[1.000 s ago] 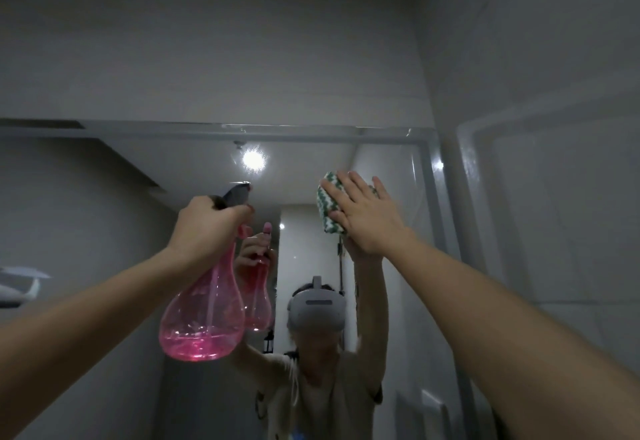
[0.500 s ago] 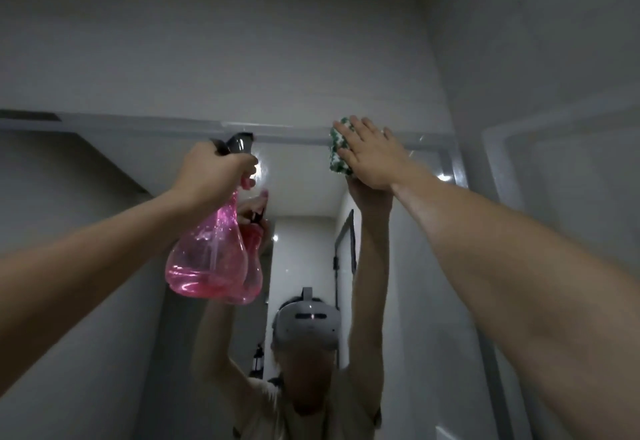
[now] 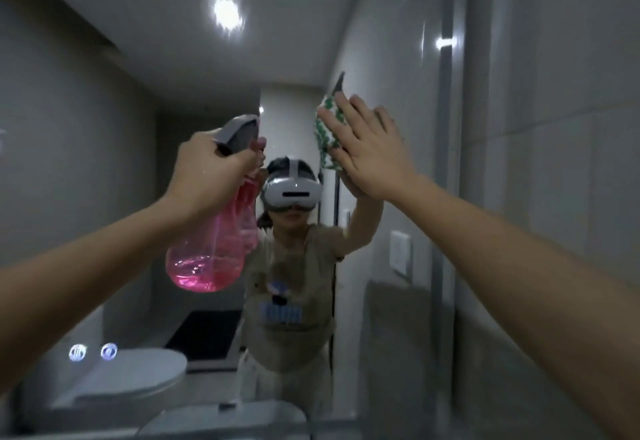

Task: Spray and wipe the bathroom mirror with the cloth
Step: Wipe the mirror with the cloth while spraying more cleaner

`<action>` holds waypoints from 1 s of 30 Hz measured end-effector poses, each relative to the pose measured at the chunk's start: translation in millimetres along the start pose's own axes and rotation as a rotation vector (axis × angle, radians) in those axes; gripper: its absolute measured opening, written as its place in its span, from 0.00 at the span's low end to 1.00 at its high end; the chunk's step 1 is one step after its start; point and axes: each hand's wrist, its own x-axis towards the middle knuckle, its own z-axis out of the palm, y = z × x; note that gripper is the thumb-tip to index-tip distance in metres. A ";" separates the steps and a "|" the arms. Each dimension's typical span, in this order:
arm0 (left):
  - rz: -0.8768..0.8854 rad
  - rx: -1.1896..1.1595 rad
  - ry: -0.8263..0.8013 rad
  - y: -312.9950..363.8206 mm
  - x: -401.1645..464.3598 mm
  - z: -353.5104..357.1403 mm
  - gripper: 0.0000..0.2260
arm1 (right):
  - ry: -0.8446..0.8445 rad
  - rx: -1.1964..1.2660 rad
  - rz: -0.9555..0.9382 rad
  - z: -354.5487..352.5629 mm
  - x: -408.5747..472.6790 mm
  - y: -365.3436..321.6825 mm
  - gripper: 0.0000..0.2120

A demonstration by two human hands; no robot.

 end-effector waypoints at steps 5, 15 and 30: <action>-0.106 0.032 0.010 -46.3 -69.3 5.9 0.06 | 0.063 0.022 0.065 49.1 -112.6 -46.3 0.26; -0.221 0.044 -0.091 -98.2 -176.8 27.3 0.08 | -0.160 0.087 0.071 97.8 -288.2 -159.5 0.40; -0.524 -0.078 -0.063 -123.1 -277.0 85.1 0.11 | -0.051 0.143 0.059 121.0 -356.9 -163.9 0.26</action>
